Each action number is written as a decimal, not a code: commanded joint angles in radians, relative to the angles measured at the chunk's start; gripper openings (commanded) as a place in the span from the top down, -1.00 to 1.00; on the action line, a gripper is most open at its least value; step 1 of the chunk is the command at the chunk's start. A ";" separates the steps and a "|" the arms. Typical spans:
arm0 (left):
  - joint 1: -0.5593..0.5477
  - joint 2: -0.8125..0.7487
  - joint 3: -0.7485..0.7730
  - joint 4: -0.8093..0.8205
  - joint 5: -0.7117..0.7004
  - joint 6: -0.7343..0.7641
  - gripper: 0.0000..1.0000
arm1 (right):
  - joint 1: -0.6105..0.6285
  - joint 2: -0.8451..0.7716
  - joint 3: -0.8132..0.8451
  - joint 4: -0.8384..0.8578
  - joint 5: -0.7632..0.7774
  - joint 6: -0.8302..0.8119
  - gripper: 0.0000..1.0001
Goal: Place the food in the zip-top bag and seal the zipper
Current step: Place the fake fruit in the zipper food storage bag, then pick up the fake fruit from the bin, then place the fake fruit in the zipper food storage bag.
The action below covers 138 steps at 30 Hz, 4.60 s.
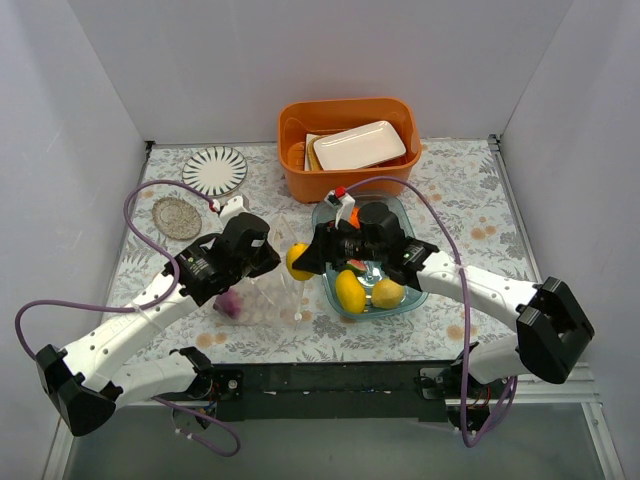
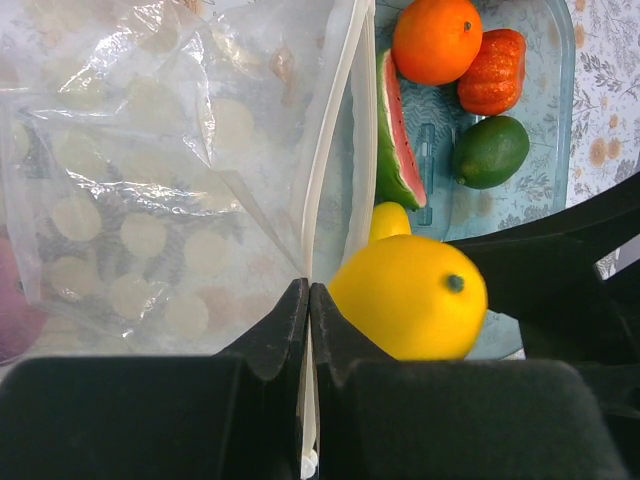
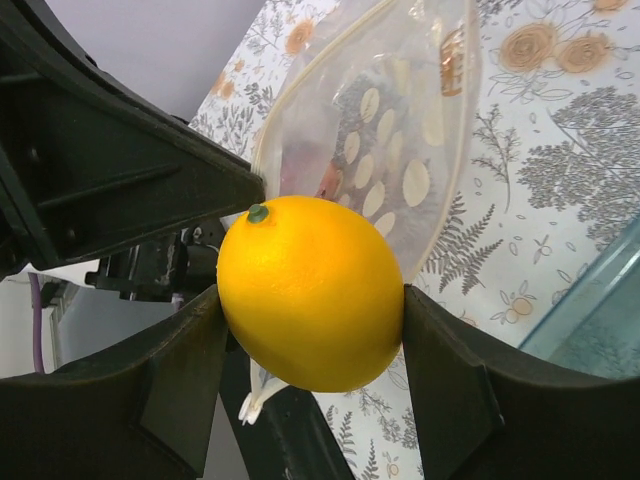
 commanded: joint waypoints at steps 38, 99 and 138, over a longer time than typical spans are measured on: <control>0.004 -0.099 0.064 -0.057 -0.073 -0.012 1.00 | 0.050 -0.023 0.217 -0.279 0.335 -0.137 -0.78; 0.003 -0.076 0.002 -0.019 -0.038 -0.018 1.00 | 0.008 0.111 0.065 -0.645 0.359 -0.246 0.32; 0.004 -0.061 -0.005 0.009 0.008 -0.011 1.00 | 0.094 0.202 0.290 -0.307 0.083 -0.069 0.18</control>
